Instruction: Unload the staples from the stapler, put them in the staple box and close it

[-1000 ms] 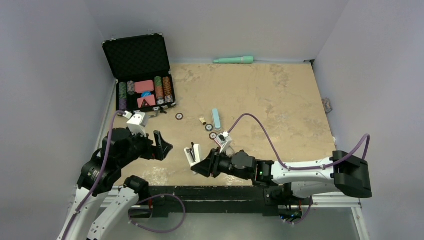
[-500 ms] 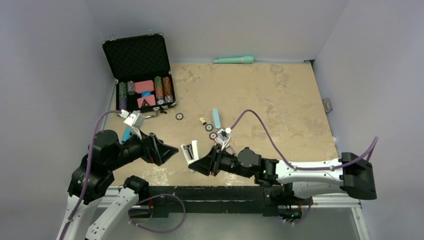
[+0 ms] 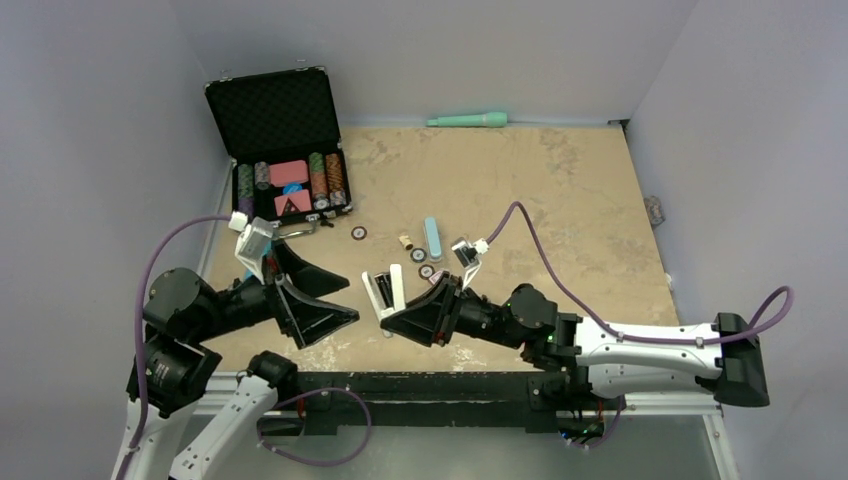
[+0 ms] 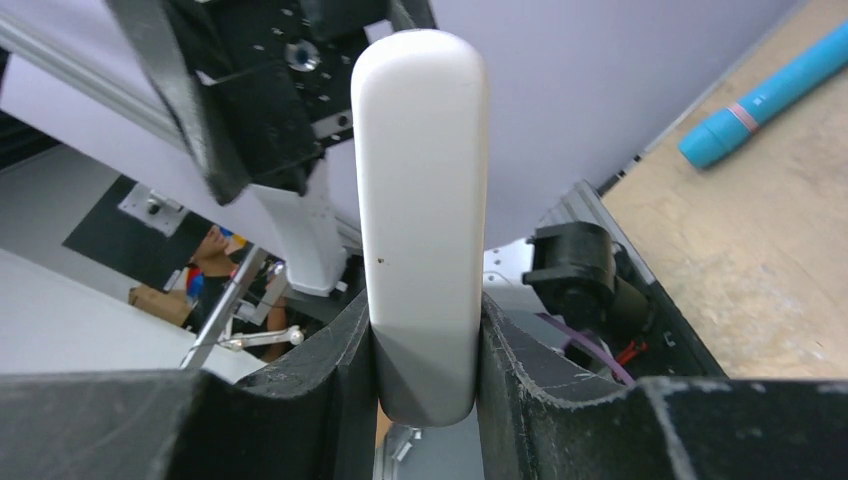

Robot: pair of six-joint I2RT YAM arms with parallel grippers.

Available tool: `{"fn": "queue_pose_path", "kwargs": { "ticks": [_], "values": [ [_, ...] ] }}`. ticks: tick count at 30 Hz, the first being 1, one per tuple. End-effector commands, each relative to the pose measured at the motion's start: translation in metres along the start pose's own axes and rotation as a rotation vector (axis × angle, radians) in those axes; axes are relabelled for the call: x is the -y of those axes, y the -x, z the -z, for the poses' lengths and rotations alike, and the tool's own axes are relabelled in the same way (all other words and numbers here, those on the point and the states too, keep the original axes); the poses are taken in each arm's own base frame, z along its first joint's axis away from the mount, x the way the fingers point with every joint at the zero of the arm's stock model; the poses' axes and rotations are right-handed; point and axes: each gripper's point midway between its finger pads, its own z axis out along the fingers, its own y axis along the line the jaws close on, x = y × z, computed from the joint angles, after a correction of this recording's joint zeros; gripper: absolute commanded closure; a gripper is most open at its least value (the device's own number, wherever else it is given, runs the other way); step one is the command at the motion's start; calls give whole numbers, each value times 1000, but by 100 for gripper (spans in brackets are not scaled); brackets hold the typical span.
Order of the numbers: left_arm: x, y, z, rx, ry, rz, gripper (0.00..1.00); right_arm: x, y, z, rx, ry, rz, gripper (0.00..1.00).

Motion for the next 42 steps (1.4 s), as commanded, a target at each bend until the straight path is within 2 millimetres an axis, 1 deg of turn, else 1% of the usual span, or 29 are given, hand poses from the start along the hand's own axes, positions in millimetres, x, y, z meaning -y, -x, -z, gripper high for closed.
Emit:
{"fn": "queue_pose_path", "kwargs": {
  "ticks": [1, 6, 11, 15, 20, 26, 29, 34, 42],
  "values": [
    [30, 12, 1, 43, -148, -30, 0, -64, 36, 3, 80, 188, 35, 100],
    [33, 15, 0, 53, -173, -13, 0, -77, 45, 2, 100, 212, 51, 100],
    [38, 20, -4, 79, -231, 26, 0, -90, 43, -6, 67, 252, 75, 100],
    [38, 23, -6, 88, -240, 43, 0, -98, 43, -11, 54, 279, 88, 100],
    [43, 28, -5, 111, -254, 41, 1, -100, 41, -18, 40, 288, 92, 100],
    [38, 30, -7, 123, -236, 52, 2, -103, 37, -23, 23, 307, 94, 100],
    [37, 30, -8, 128, -235, 62, 6, -104, 36, -25, 15, 312, 94, 100],
    [32, 28, -9, 133, -223, 72, 16, -103, 34, -28, 9, 311, 95, 100],
    [26, 28, -9, 149, -194, 84, 25, -100, 31, -34, -2, 303, 97, 100]
  ]
}}
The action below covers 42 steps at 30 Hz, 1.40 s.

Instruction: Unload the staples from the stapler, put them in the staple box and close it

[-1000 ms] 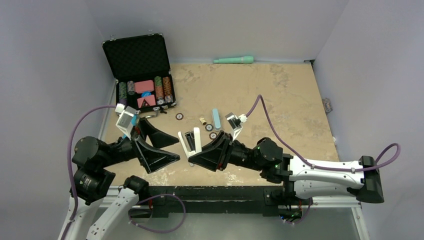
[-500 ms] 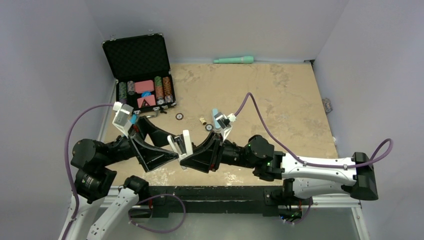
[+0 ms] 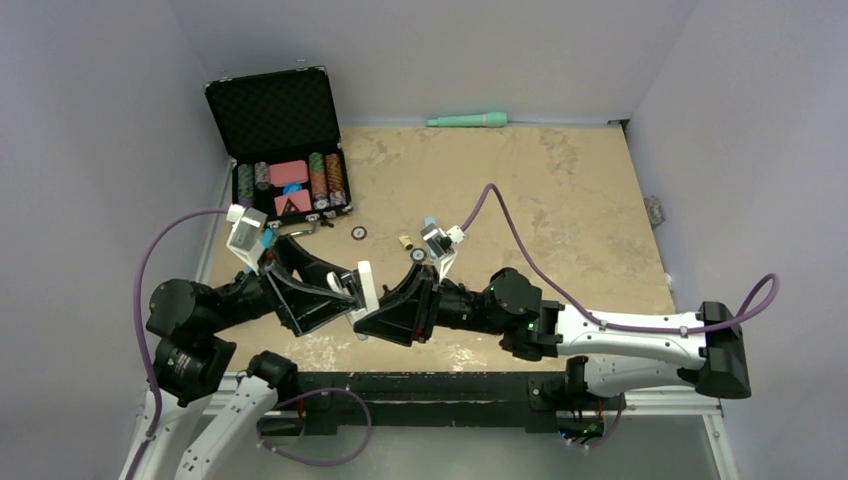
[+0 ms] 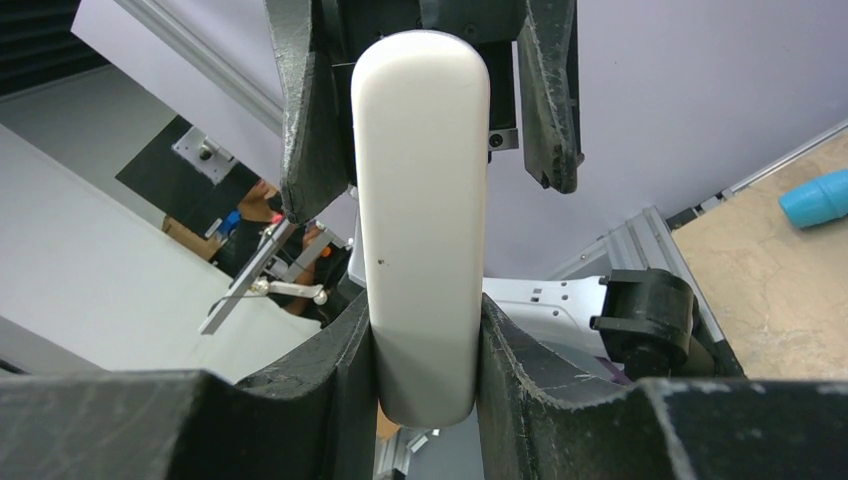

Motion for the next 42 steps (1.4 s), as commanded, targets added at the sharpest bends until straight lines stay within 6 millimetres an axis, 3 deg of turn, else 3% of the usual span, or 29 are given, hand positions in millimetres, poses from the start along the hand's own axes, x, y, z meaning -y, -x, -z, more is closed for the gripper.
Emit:
{"fn": "queue_pose_path", "kwargs": {
  "ticks": [1, 3, 8, 12, 14, 18, 19, 22, 24, 31, 35, 39, 42],
  "values": [
    [2, 6, 1, 37, 4, -18, 26, -34, 25, -7, 63, 104, 31, 100],
    [0, 6, 1, 39, 12, -16, 31, -33, 24, -8, 60, 100, 31, 100],
    [-4, 5, 3, 44, 42, -20, 53, -30, 23, -9, 59, 86, 33, 100],
    [-5, 4, 5, 42, 56, -23, 80, -27, 23, -10, 59, 77, 37, 100],
    [-7, 4, 5, 42, 69, -17, 99, -26, 22, -11, 57, 74, 36, 100],
    [-13, 3, 7, 43, 111, -10, 100, -22, 18, -13, 45, 64, 36, 99],
    [-15, 2, 8, 40, 124, -9, 100, -20, 16, -13, 37, 57, 36, 90],
    [-18, 0, 11, 26, 156, -15, 100, -6, 8, -9, 21, 6, 22, 43],
    [-23, -4, 14, 12, 188, -23, 100, 7, 3, -2, 20, -42, 1, 30],
    [-58, -25, 25, -67, 333, -35, 100, 49, -12, 36, 38, -221, -74, 26],
    [-90, -42, 28, -149, 431, -18, 100, 67, -21, 55, 48, -282, -113, 27],
    [-124, -54, 46, -163, 590, -24, 100, 90, -33, 73, 52, -379, -172, 35],
    [-146, -69, 48, -178, 637, 41, 100, 105, -40, 84, 66, -423, -207, 38]
  ]
}}
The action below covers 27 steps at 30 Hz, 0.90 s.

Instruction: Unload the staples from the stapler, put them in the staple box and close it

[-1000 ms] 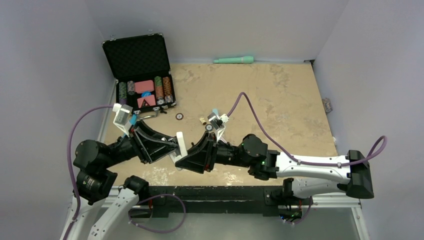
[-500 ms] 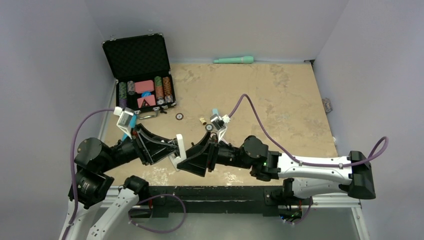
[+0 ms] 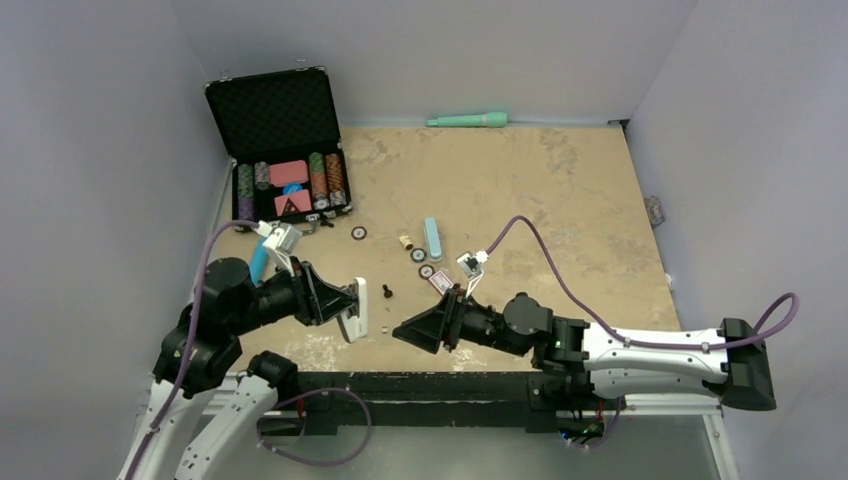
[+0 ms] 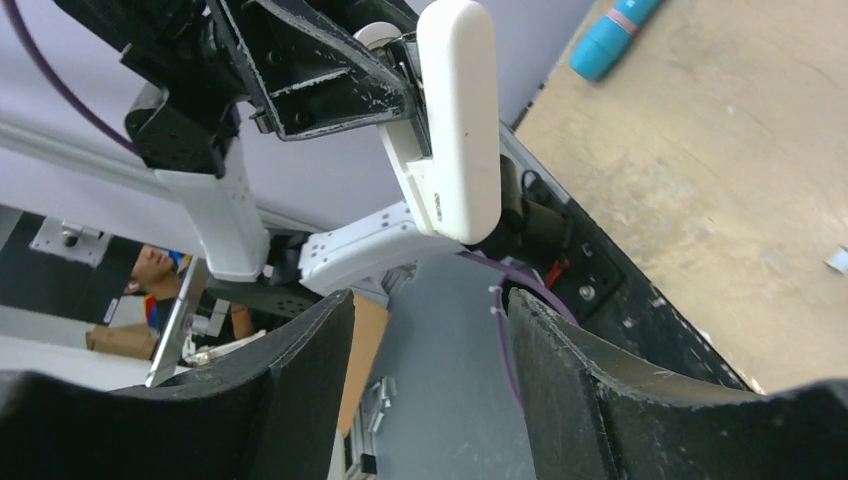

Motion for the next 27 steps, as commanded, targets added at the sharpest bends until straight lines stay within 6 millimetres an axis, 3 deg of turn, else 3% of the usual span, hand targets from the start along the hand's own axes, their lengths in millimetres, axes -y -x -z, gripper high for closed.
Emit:
{"fn": "queue_pose_path", "kwargs": {
  "ticks": [1, 7, 11, 13, 17, 20, 27],
  "values": [
    [-42, -18, -13, -35, 143, 47, 100, 27, -2, 8, 43, -90, -87, 39],
    [-86, -47, -34, -140, 319, 212, 100, 59, -9, 9, 65, -201, -154, 39],
    [-98, -61, -46, -221, 356, 224, 100, 68, -10, 8, 76, -230, -171, 39],
    [-98, -68, -53, -268, 342, 208, 100, 66, -7, 7, 83, -240, -165, 46],
    [-102, -78, -64, -346, 329, 192, 100, 66, 2, 4, 118, -271, -180, 73],
    [-97, -83, -76, -384, 276, 187, 100, 73, 6, -2, 149, -327, -195, 88],
    [-93, -79, -84, -404, 264, 161, 100, 86, 5, -27, 117, -442, -147, 100]
  ]
}}
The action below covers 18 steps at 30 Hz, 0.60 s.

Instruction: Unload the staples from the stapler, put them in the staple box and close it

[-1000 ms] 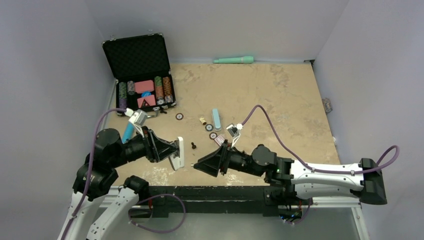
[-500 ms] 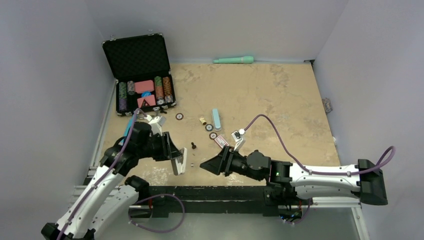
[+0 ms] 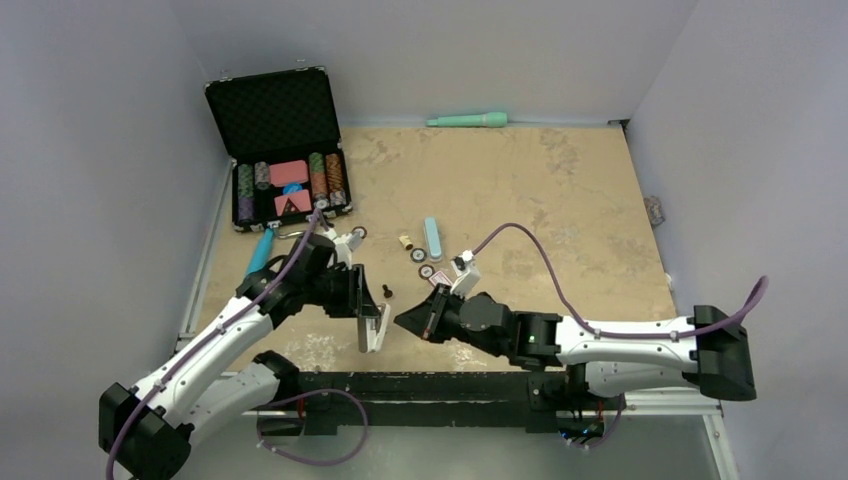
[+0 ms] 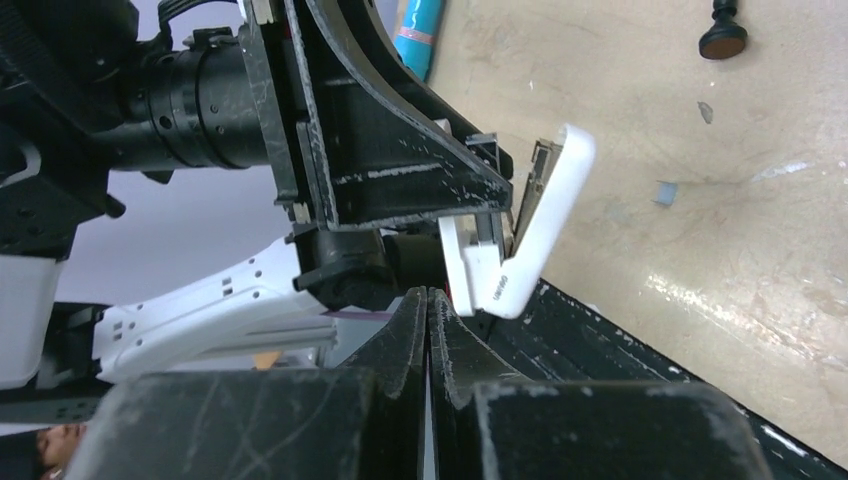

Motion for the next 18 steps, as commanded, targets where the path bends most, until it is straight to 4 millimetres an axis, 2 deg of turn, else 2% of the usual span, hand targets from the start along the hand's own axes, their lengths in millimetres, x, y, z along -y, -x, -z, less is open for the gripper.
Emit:
{"fn": "queue_pose_path", "kwargs": {
  "ticks": [1, 4, 10, 18],
  "values": [
    [20, 16, 7, 48, -64, -75, 100, -13, 13, -16, 37, -47, 17, 100],
    [21, 19, 15, 60, -46, -85, 100, -16, 11, -22, 21, -44, 36, 100],
    [20, 26, 36, 106, 12, -127, 100, -26, 12, -20, 14, 17, 58, 100],
    [6, 38, 63, 173, 139, -203, 100, -31, 5, -17, -27, 59, 95, 100]
  ]
}}
